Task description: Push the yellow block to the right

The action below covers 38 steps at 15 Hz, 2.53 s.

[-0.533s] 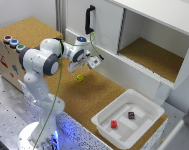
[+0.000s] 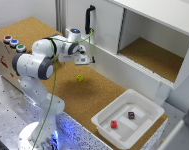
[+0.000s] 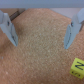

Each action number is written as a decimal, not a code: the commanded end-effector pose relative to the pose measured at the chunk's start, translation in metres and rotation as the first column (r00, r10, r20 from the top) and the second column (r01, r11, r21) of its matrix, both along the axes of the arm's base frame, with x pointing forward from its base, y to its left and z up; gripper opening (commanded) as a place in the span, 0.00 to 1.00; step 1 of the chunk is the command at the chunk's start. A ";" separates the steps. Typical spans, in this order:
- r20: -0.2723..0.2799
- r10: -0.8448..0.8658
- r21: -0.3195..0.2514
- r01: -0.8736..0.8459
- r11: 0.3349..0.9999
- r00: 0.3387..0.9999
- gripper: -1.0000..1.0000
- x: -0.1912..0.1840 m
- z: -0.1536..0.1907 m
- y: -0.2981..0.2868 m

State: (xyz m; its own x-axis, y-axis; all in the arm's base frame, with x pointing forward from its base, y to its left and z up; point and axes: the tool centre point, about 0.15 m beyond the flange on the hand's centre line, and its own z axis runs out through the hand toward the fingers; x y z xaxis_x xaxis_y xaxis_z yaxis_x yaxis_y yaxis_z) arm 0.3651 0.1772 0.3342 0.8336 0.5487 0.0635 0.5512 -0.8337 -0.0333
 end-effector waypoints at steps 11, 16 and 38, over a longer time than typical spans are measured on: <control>-0.005 -0.360 0.194 0.354 0.915 0.933 0.00 0.007 -0.061 -0.003; -0.026 -0.344 0.179 0.343 0.922 0.939 0.00 0.016 -0.091 -0.022; -0.041 -0.245 0.161 0.249 0.955 0.969 0.00 0.066 -0.133 -0.056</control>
State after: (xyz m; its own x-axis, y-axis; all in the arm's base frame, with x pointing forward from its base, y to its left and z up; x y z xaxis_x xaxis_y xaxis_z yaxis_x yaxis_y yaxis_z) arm 0.4100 0.1254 0.2118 0.9468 0.2922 0.1348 0.3087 -0.9430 -0.1246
